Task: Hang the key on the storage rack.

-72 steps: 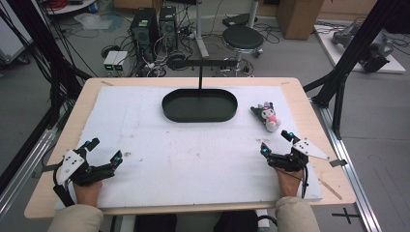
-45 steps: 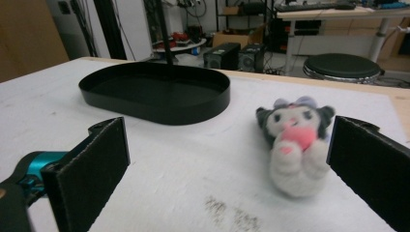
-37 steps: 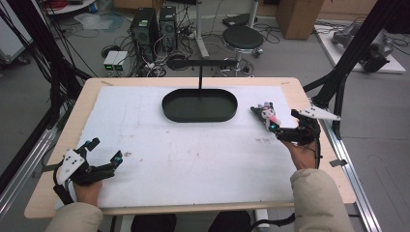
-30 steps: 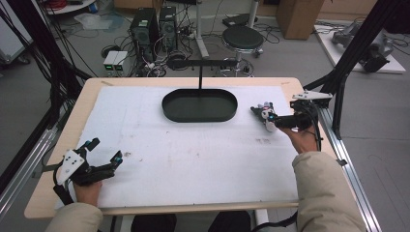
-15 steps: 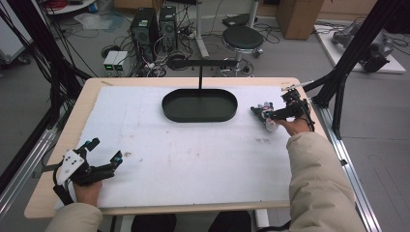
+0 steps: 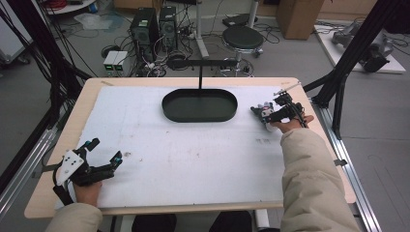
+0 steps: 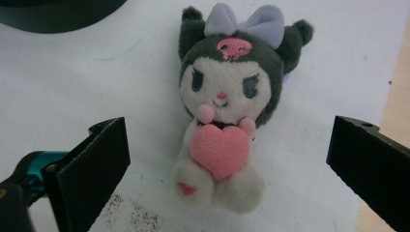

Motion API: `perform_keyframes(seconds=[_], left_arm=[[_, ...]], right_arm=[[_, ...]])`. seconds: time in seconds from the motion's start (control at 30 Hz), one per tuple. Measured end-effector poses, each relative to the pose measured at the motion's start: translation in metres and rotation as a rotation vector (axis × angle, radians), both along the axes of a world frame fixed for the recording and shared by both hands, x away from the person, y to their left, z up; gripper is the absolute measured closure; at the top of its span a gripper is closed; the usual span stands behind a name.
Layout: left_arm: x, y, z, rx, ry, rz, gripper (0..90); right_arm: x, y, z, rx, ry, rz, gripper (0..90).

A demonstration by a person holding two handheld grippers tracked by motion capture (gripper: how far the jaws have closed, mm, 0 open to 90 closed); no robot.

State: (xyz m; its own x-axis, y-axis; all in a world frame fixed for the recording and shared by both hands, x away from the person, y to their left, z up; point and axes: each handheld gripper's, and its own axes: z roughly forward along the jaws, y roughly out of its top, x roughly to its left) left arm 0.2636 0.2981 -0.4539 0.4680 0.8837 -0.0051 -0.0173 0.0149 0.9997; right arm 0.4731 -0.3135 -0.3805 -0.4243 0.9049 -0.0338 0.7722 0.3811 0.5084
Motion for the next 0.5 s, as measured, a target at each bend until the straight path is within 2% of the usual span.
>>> perform_keyframes(seconds=[0.07, 0.2, 0.37, 0.4, 0.47, 0.5], left_arm=[[0.000, 0.000, 0.000, -0.001, 0.000, 0.000, 5.5], [0.000, 0.000, 0.000, -0.005, 0.001, -0.001, 5.5], [0.001, 0.000, 0.000, -0.007, 0.000, 0.000, 5.5], [0.000, 0.000, 0.000, -0.007, 0.002, -0.001, 5.5], [0.001, 0.000, 0.000, -0.008, 0.001, -0.001, 5.5], [0.001, 0.000, 0.000, -0.006, 0.003, -0.002, 5.5]], right_arm=[[0.001, 0.001, -0.002, -0.009, 0.009, -0.002, 0.6], [0.006, 0.004, -0.014, -0.058, 0.077, -0.001, 0.6], [0.009, 0.006, -0.019, -0.068, 0.118, -0.021, 1.5], [0.010, 0.005, -0.020, -0.068, 0.132, -0.029, 5.5], [0.010, 0.004, -0.023, -0.070, 0.161, -0.037, 7.0], [0.010, 0.004, -0.023, -0.070, 0.171, -0.044, 13.1]])
